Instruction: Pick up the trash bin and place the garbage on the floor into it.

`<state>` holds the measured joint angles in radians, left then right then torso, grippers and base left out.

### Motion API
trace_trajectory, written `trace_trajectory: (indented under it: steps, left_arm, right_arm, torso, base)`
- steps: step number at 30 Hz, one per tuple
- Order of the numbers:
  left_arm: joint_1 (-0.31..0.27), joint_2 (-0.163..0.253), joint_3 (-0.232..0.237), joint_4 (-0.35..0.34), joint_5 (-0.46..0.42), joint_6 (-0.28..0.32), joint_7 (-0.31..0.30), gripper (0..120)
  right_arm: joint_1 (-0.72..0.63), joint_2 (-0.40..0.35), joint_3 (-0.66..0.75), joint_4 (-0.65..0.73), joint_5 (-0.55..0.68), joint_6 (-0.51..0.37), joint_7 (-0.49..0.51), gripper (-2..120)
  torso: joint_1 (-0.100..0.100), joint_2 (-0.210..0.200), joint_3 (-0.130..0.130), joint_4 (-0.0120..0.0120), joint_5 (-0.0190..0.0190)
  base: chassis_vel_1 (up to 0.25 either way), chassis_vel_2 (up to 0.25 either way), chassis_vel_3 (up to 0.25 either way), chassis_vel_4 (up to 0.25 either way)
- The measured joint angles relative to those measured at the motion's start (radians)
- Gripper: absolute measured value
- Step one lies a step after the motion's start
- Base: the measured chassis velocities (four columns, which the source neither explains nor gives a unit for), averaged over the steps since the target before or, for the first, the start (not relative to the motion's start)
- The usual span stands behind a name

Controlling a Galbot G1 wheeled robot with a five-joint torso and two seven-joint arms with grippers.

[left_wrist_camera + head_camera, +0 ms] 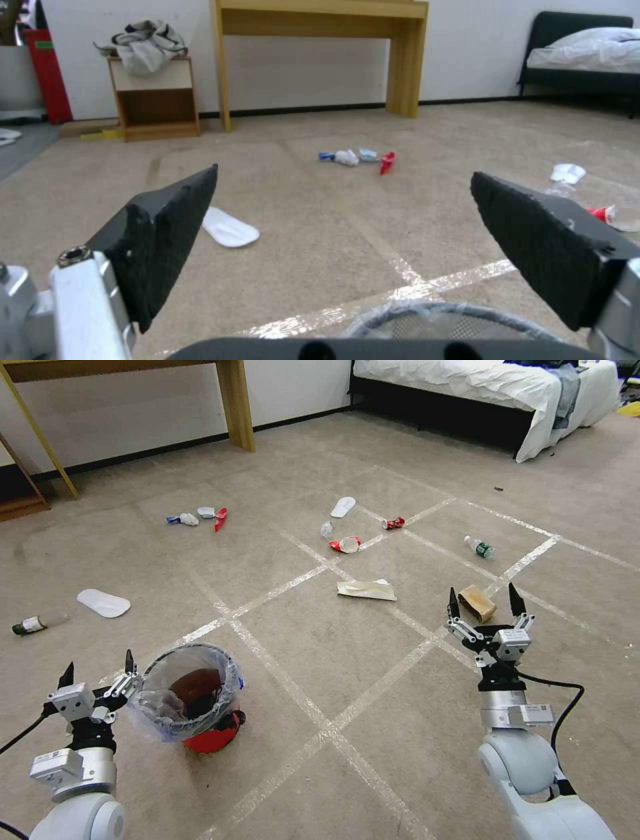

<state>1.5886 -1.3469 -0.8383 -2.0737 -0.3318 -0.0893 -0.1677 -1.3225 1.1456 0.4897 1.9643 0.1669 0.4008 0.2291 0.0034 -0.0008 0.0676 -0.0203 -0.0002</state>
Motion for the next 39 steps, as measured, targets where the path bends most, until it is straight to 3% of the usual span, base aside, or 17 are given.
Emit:
trace_trajectory:
  steps: [39]
  left_arm:
    - [-0.013, 0.012, 0.011, 0.019, -0.011, -0.001, -0.002, 100]
  right_arm:
    - [0.025, 0.035, -0.004, -0.055, -0.064, 0.065, 0.0, 100]
  torso:
    - [0.0, 0.0, 0.0, -0.0002, 0.0001]
  base:
    - [-0.025, 0.029, 0.021, -0.034]
